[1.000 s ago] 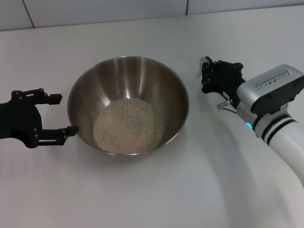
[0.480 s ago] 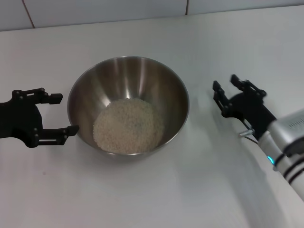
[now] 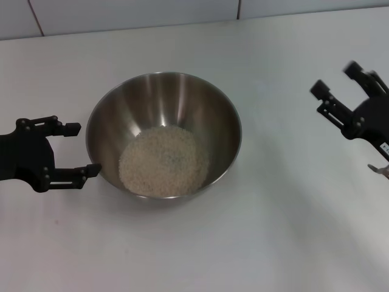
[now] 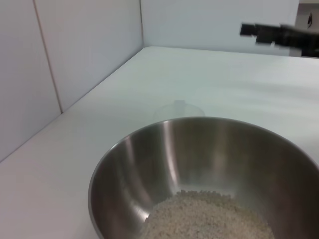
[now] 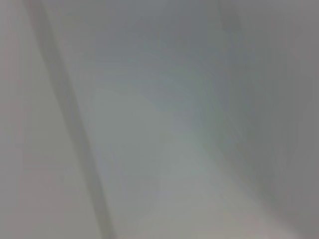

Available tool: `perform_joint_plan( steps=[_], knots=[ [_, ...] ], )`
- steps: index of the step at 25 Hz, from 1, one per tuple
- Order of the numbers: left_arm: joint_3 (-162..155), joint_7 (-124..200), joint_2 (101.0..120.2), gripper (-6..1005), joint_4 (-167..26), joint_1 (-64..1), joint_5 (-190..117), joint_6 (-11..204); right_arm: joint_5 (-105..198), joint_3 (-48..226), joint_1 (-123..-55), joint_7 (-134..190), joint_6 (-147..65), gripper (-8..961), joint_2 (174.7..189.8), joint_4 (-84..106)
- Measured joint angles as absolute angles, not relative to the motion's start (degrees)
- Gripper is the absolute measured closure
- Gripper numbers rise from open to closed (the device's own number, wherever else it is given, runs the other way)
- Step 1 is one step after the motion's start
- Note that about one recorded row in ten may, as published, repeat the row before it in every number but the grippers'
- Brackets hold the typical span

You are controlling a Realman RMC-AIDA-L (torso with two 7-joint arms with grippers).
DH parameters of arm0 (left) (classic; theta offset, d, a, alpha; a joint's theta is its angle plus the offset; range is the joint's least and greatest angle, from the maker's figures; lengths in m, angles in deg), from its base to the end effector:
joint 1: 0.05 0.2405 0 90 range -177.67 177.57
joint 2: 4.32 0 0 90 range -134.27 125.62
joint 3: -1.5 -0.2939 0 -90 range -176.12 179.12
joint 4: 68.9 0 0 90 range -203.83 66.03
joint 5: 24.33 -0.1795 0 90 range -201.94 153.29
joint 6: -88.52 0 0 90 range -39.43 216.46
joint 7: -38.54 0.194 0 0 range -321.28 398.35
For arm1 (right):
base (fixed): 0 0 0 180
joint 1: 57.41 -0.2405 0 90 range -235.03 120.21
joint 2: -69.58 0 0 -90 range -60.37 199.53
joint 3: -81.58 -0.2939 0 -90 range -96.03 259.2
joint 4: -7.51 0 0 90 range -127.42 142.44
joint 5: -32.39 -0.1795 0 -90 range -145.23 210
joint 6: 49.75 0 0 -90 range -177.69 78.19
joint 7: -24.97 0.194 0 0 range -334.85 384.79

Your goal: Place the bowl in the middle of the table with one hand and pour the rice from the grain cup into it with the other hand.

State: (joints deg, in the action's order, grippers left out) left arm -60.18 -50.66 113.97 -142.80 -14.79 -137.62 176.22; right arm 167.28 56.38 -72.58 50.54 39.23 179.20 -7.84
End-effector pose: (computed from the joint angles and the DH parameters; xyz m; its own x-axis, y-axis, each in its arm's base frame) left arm -0.2628 0.3009 -0.0300 0.9636 0.1602 0.2138 0.2226 -0.9242 -0.3104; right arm 0.3080 0.2920 -0.0039 0.5395 0.0806 -0.8381 -0.6763 -0.5513 -0.4885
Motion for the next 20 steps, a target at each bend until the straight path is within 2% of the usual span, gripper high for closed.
perform_joint_plan(
  steps=[2,3,4,6,7,9,11,13,20],
  knots=[
    [-60.21,-50.62,113.98,157,-142.80,-14.79,-137.62,176.25,174.29,56.47,-76.68,58.58,41.79,144,177.00,-3.90],
    [-60.22,-50.54,113.93,157,-142.80,-14.77,-137.61,176.23,180.92,56.67,-82.09,65.26,43.42,139,175.95,2.11],
    [-60.22,-50.54,113.93,157,-142.80,-14.77,-137.61,176.23,180.92,56.67,-82.09,65.26,43.42,134,175.95,2.11],
    [-60.28,-50.51,113.89,157,-142.76,-14.86,-137.61,176.24,186.68,57.10,-87.05,70.42,44.66,125,176.31,9.24],
    [-60.29,-50.51,113.89,157,-142.74,-14.88,-137.61,176.22,188.69,57.43,-89.10,71.76,45.57,120,177.02,12.70],
    [-60.29,-50.58,113.88,157,-142.73,-14.92,-137.61,176.23,191.06,58.66,-92.81,73.11,48.08,120,179.55,20.59],
    [-60.29,-50.64,113.88,157,-142.73,-14.91,-137.68,176.22,191.20,60.80,-96.36,73.59,51.09,120,183.90,31.56],
    [-60.34,-50.83,113.94,157,-142.73,-14.95,-138.15,176.21,190.60,64.31,-100.50,76.68,53.17,120,188.92,46.88],
    [-61.05,-51.33,114.07,157,-142.25,-15.37,-139.44,176.21,181.70,77.16,-99.57,82.71,54.07,120,189.14,52.38]
  ],
)
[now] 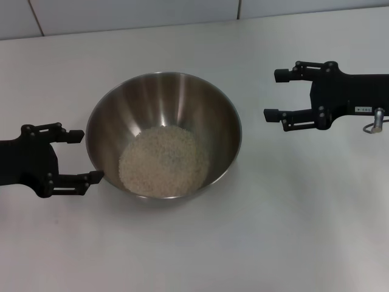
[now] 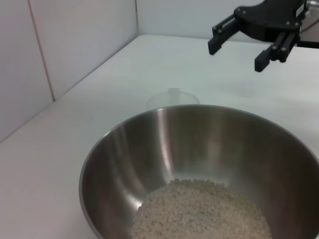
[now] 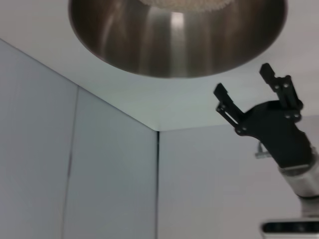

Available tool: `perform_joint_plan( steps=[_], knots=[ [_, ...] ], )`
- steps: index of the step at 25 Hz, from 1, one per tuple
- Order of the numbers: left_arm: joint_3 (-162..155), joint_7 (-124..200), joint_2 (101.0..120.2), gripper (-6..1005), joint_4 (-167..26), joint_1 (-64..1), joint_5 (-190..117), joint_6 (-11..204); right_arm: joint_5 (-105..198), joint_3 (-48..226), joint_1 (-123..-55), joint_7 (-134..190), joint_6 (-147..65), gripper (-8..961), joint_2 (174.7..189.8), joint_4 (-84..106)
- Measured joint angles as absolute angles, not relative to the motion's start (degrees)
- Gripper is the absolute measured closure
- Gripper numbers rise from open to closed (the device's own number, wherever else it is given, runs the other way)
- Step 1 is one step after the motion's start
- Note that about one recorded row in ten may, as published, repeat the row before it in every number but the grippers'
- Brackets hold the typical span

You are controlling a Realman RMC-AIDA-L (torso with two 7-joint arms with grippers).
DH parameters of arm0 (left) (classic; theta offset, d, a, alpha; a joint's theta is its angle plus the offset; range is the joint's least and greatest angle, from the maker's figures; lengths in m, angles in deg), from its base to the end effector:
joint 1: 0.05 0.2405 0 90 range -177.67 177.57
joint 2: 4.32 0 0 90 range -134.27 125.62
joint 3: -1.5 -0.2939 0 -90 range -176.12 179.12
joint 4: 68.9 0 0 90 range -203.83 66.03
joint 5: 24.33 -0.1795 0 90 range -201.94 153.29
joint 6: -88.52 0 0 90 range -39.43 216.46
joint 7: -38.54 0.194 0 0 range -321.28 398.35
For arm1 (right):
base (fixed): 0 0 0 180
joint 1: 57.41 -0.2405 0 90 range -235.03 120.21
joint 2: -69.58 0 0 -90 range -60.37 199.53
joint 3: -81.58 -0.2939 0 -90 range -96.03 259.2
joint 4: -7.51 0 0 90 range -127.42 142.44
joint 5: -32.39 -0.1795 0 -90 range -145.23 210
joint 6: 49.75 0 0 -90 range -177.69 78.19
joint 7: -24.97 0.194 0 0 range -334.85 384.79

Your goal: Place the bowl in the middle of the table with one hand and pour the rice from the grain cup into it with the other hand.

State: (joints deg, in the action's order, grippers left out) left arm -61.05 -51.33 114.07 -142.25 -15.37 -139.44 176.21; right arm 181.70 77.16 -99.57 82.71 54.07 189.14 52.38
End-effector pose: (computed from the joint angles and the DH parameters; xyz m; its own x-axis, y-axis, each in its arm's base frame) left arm -0.2654 0.3000 -0.0360 0.9669 0.1747 0.1858 0.2239 -0.9302 -0.2908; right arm 0.2537 0.3612 -0.0191 0.9000 -0.0737 -0.4295 -0.2403 -0.9062 -0.3480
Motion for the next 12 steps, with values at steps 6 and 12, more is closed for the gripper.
perform_joint_plan(
  steps=[6,12],
  knots=[
    [-61.27,-51.37,114.06,157,-142.14,-15.42,-139.57,176.00,172.35,90.68,-96.34,88.07,52.96,120,189.32,53.21],
    [-61.13,-51.37,114.06,157,-142.17,-15.52,-139.43,175.96,165.13,101.51,-93.47,92.01,50.61,120,189.41,54.35]
  ],
)
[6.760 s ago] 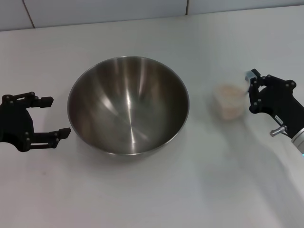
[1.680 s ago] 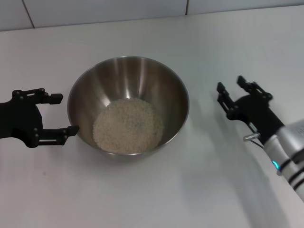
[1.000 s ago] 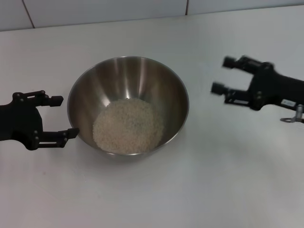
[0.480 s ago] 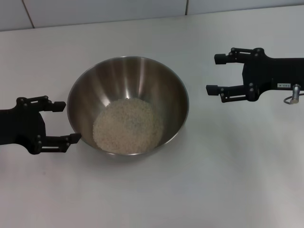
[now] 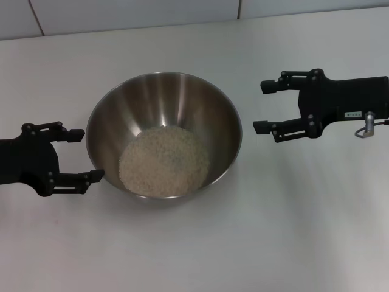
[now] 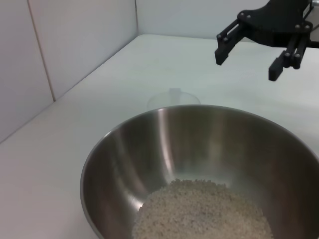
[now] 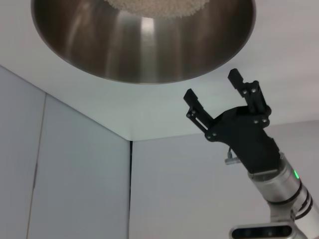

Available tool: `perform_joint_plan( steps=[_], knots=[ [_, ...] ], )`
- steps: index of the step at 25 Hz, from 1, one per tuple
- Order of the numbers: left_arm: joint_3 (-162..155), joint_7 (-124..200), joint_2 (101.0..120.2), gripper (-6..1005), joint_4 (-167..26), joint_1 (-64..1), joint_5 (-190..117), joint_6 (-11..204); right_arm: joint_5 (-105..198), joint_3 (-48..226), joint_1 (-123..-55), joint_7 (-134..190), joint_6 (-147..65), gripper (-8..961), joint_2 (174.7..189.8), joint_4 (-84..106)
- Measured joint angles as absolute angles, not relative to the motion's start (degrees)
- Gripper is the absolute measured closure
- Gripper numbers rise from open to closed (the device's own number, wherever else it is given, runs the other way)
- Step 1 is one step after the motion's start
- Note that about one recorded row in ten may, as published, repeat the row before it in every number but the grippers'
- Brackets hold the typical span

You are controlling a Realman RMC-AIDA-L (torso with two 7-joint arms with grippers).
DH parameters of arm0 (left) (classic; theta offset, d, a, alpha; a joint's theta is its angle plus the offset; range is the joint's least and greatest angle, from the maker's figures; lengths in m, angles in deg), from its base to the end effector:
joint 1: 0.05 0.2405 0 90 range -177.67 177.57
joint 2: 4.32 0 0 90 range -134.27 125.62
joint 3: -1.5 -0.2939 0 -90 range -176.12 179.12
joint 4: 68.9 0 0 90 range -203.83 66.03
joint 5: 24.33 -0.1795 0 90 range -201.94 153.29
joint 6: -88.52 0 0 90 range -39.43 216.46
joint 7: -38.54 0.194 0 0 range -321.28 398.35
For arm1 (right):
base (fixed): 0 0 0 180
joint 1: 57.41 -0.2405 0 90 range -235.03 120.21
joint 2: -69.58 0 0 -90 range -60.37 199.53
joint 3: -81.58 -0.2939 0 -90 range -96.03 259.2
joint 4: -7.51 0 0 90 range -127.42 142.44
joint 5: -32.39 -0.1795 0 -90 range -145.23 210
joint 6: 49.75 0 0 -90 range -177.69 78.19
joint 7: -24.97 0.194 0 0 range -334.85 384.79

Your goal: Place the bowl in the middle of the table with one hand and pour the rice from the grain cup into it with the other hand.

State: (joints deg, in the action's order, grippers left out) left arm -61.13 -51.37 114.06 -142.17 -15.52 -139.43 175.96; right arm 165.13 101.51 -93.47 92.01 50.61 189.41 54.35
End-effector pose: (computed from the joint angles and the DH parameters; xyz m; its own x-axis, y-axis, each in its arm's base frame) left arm -0.2649 0.3013 -0.0362 0.9672 0.1735 0.1858 0.2231 -0.9297 -0.2930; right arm 0.2480 0.3507 -0.0296 0.9121 -0.0934 -0.3992 -0.2170 -0.9361 -0.2767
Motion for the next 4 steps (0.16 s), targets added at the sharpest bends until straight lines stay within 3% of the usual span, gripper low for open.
perform_joint_plan(
  steps=[4],
  knots=[
    [-61.26,-51.37,114.07,157,-142.18,-15.71,-139.46,175.82,160.50,108.65,-91.17,93.90,48.37,120,189.46,55.39]
  ],
)
